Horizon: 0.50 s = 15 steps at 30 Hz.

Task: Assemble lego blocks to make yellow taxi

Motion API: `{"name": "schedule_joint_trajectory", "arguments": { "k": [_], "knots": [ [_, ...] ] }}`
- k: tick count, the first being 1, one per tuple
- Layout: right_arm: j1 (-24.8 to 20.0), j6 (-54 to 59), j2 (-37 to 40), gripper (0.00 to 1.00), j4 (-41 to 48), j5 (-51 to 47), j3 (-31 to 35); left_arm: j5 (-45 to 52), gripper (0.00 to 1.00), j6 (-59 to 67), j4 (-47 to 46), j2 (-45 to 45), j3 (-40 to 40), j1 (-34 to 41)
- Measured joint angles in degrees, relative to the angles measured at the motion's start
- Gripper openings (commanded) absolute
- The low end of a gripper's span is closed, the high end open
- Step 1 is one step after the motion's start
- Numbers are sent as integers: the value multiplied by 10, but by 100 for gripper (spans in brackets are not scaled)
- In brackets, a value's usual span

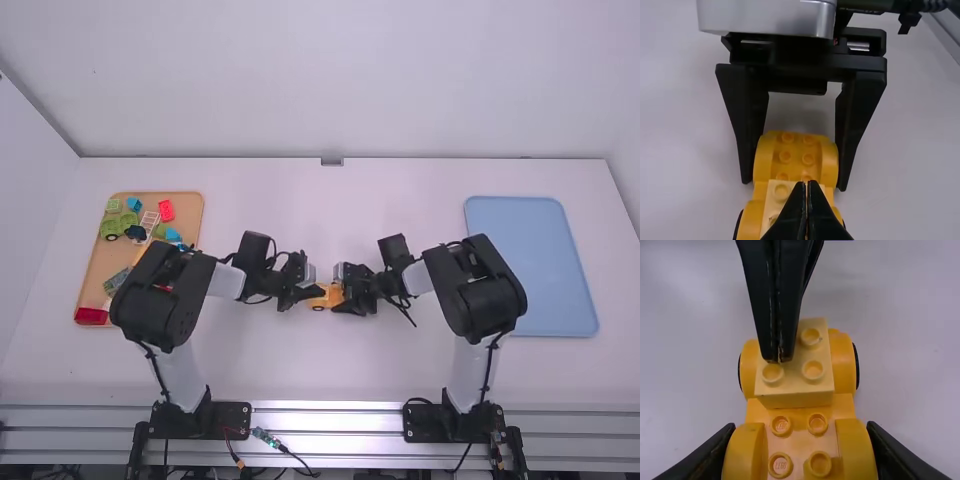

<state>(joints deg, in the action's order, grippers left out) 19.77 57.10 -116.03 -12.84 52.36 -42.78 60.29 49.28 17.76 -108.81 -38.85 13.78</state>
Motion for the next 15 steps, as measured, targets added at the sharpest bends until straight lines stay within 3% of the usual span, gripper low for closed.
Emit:
{"name": "schedule_joint_trajectory", "arguments": {
  "k": [15],
  "knots": [
    [0,-6,0,45,-7,-3,0,-38,2,-35,42,17,26,1]
  ]
}}
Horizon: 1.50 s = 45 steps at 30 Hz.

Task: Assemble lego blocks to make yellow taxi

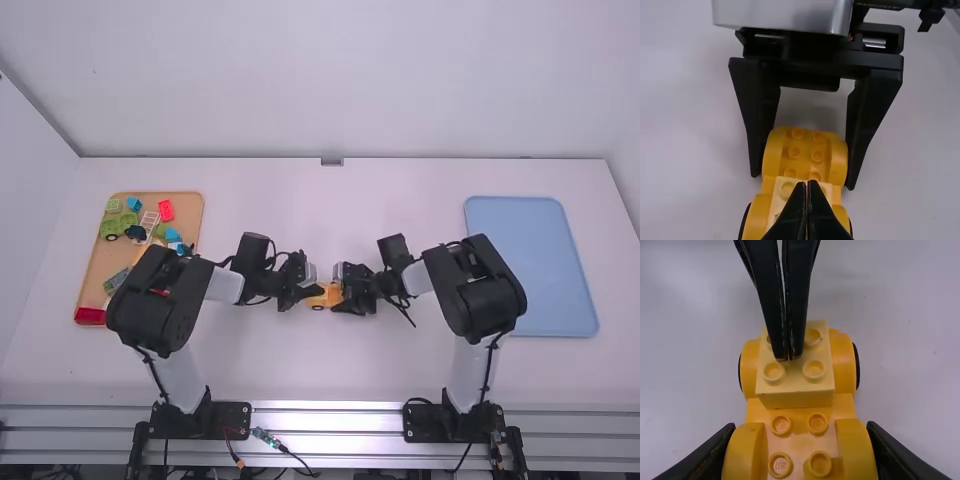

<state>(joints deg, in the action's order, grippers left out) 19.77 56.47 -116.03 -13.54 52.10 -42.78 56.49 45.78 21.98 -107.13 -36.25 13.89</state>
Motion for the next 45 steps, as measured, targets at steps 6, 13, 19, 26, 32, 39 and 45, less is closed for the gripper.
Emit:
{"name": "schedule_joint_trajectory", "arguments": {
  "k": [6,13,19,26,32,39,45],
  "knots": [
    [0,-1,0,46,0,0,0,-5,2,-4,-16,16,-3,1],
    [0,-4,0,50,0,0,0,-50,24,-4,-55,125,3,-1],
    [0,-4,0,68,3,-1,0,-135,99,-10,-125,285,2,-1],
    [0,3,1,100,9,-4,0,-237,99,-30,-166,342,2,-1],
    [-1,7,13,99,41,-23,-5,-300,99,-50,-169,346,2,-2],
    [-20,5,82,99,166,-127,-5,-348,99,-69,-168,346,2,-11],
    [-33,-4,158,99,303,-286,-4,-362,99,-77,-162,346,2,-41]
  ]
}}
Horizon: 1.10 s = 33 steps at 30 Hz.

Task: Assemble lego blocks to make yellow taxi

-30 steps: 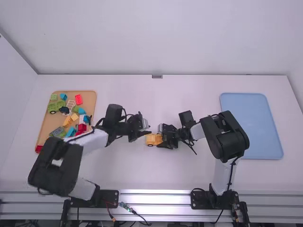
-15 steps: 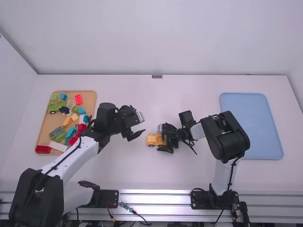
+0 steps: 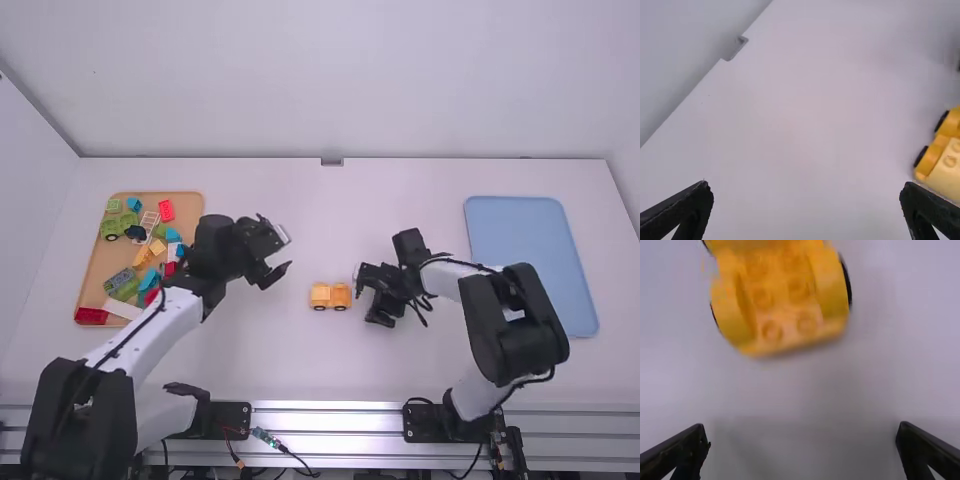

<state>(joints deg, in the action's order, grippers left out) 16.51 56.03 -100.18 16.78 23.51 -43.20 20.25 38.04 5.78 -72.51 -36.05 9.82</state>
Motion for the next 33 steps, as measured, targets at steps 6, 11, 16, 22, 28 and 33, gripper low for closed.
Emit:
{"name": "schedule_joint_trajectory", "arguments": {
  "k": [6,11,16,22,28,33],
  "knots": [
    [-4,-69,51,99,1,-104,6,-17,99,-2,-12,0,0,-2],
    [-4,-148,111,99,4,-173,6,-86,99,-57,-7,0,0,-2],
    [1,-182,148,99,0,-196,6,-218,99,-212,4,0,-2,-20],
    [19,-189,177,99,-4,-201,6,-245,99,-348,-158,-18,-103,-142],
    [26,-193,185,99,-24,-203,6,-238,99,-474,-308,-142,-301,-281],
    [26,-195,185,99,-29,-205,6,-248,99,-544,-403,-265,-414,-341]
  ]
}}
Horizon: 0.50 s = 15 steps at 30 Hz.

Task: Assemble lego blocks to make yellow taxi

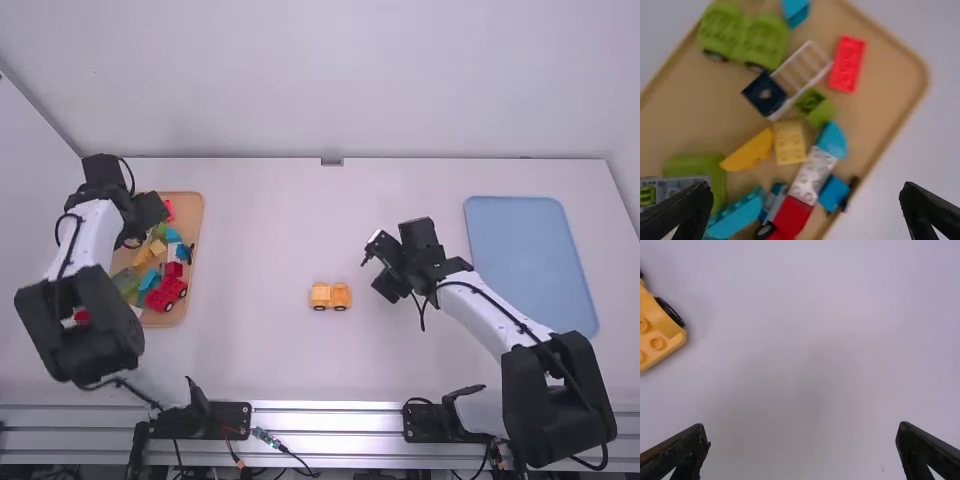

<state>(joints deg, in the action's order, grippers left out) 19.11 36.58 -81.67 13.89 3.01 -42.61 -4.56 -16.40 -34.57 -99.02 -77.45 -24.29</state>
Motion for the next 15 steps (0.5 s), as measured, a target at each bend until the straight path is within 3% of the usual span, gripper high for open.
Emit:
{"name": "schedule_joint_trajectory", "arguments": {
  "k": [4,10,12,15],
  "knots": [
    [0,-2,0,99,0,-12,0,25,99,-41,-59,-91,-69,-26],
    [0,-2,0,99,-4,-24,0,60,99,-72,-51,-123,-85,-25],
    [0,-2,0,99,-4,-26,0,74,85,-82,-30,-123,-85,-25],
    [0,-2,0,99,-4,-26,0,85,91,-88,-22,-123,-85,-25]
  ]
}}
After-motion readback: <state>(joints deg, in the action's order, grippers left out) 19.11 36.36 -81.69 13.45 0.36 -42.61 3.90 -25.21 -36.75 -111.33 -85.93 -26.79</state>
